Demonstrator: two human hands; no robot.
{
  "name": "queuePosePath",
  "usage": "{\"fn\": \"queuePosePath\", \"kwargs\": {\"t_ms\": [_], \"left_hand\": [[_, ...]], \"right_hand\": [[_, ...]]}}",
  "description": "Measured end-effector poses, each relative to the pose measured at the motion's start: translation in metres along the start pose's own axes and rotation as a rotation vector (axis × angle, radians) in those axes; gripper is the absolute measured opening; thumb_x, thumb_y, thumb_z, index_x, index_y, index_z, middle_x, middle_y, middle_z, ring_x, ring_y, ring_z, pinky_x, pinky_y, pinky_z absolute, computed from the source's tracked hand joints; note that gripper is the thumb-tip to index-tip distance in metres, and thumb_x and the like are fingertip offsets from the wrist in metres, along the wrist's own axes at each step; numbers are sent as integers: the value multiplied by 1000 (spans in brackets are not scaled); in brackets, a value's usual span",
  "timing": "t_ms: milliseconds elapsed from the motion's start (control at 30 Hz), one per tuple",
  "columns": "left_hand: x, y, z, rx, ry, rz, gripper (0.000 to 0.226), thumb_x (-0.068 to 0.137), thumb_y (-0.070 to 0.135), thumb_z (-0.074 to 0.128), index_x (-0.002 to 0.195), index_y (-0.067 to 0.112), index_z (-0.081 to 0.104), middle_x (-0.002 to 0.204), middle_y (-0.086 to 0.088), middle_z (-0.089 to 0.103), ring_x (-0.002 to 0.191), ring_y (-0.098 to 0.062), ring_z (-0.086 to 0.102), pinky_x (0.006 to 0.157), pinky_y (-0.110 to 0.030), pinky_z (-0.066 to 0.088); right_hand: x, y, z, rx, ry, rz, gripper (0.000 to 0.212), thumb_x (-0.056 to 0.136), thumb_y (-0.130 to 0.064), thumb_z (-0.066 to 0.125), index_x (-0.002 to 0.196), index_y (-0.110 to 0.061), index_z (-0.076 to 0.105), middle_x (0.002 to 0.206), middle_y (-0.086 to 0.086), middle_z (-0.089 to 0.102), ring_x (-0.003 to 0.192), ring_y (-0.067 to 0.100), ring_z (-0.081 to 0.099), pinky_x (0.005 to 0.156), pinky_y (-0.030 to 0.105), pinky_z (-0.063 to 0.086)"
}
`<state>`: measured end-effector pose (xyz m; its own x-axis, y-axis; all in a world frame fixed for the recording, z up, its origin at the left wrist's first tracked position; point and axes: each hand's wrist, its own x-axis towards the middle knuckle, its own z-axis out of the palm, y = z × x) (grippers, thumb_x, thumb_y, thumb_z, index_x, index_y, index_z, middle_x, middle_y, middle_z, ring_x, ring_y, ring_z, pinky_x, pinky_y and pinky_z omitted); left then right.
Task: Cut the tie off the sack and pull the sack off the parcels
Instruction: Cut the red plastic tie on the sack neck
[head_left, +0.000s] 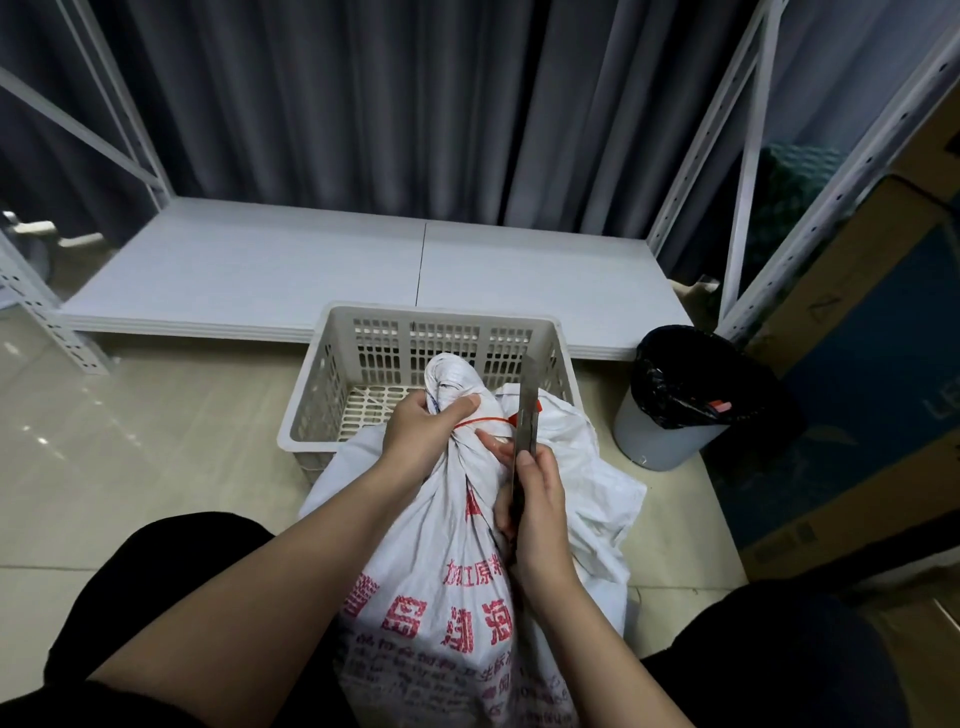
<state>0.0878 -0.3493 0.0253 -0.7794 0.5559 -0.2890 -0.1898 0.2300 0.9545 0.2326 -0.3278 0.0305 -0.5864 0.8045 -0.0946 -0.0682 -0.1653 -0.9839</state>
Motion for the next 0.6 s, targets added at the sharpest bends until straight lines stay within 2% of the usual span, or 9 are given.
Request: {"fn": "queuePosePath", "kwargs": {"t_ms": [67,133,267,433,533,600], "left_hand": [[-1,1,1,15,-3,21,44,61,43,77,91,12,70,87,-2,75,83,-19,72,87,-44,56],[0,1,0,19,-8,29,43,61,44,77,91,14,71,88,0,75,84,-18,71,87,-44,56],[1,-1,-2,34,2,43,38,65,43,80,90,17,71,88,2,75,84,-17,71,87,-44,55],[-2,1,-2,24,-13,30,47,59,49,79,93,20,70,90,4,75,86,-17,71,88,-45,56],[-3,2,-1,9,-15,32,46,58,47,79,93,19,71,90,4,75,85,-17,72,88,-45,55],[-3,2,-2,8,-17,33,44,60,45,80,93,19,71,90,3,75,85,-17,72,88,-45,56]], "right_hand": [[-6,-3,-3,24,-6,-3,26,100,-31,41,103,-19,63,45,0,43,37,12,27,38,18,26],[-14,-5,-9,38,-11,33,24,101,-25,43,104,-16,65,46,6,38,37,12,29,39,20,26],[-25,-12,-28,-24,-63,110,27,98,-24,47,88,-5,63,47,13,43,32,16,29,35,20,22],[-29,-21,-39,-70,-105,175,25,100,-13,44,96,6,59,61,6,60,31,9,36,33,17,30],[-30,-20,-41,-149,-139,181,32,99,-13,45,89,15,53,67,21,56,30,12,33,33,18,30],[-32,-19,-42,-165,-151,186,33,99,-13,45,89,18,52,67,23,55,29,12,31,33,18,29]]}}
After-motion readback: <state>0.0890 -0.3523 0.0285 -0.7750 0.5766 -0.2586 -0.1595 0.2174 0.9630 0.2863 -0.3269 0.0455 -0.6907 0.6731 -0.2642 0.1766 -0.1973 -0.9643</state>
